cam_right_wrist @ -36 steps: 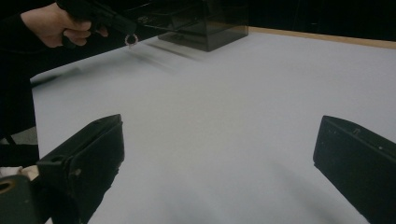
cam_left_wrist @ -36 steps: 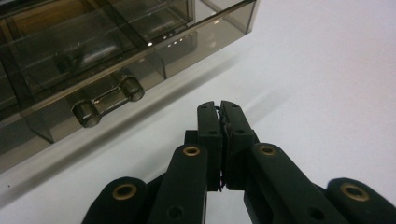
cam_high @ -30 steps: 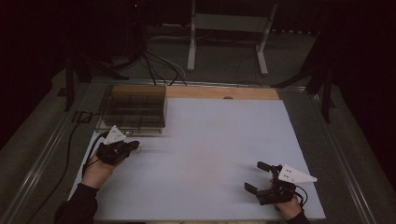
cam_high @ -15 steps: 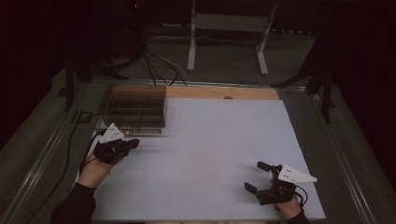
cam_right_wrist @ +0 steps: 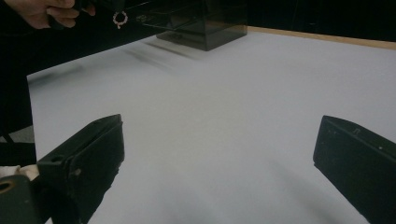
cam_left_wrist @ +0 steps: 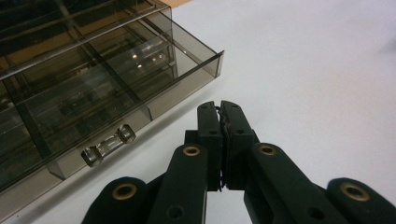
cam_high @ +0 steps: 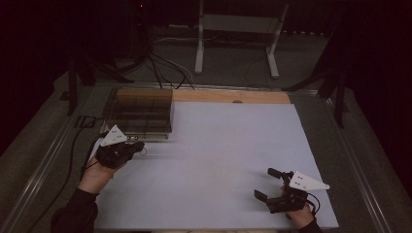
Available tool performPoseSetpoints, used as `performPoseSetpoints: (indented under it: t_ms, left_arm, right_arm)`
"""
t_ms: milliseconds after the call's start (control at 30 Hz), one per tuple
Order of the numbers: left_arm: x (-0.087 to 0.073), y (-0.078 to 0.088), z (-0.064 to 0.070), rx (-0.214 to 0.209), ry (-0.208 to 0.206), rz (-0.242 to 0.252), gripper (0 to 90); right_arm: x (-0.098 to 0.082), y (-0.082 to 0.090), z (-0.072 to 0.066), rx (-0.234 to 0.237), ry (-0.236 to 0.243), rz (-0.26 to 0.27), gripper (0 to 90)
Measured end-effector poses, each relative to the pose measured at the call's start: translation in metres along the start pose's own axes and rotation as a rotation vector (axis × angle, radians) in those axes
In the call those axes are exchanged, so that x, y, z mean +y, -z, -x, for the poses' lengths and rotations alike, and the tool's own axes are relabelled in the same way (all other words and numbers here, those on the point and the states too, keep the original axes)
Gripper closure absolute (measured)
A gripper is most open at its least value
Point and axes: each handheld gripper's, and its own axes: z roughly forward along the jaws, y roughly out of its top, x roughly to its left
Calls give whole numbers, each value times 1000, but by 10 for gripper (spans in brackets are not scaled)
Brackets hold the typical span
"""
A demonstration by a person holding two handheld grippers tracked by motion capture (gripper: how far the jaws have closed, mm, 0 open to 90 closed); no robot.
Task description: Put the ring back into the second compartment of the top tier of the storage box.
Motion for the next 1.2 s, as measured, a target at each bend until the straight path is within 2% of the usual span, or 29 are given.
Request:
performPoseSetpoints:
  t_ms: [733, 1200]
  left_arm:
    - [17, 11, -10, 1, -2, 16, 899]
    - [28, 13, -24, 13, 18, 26, 898]
  right_arm:
    - [0, 0, 0, 0, 1, -3, 18]
    - [0, 0, 0, -2, -1, -1, 18]
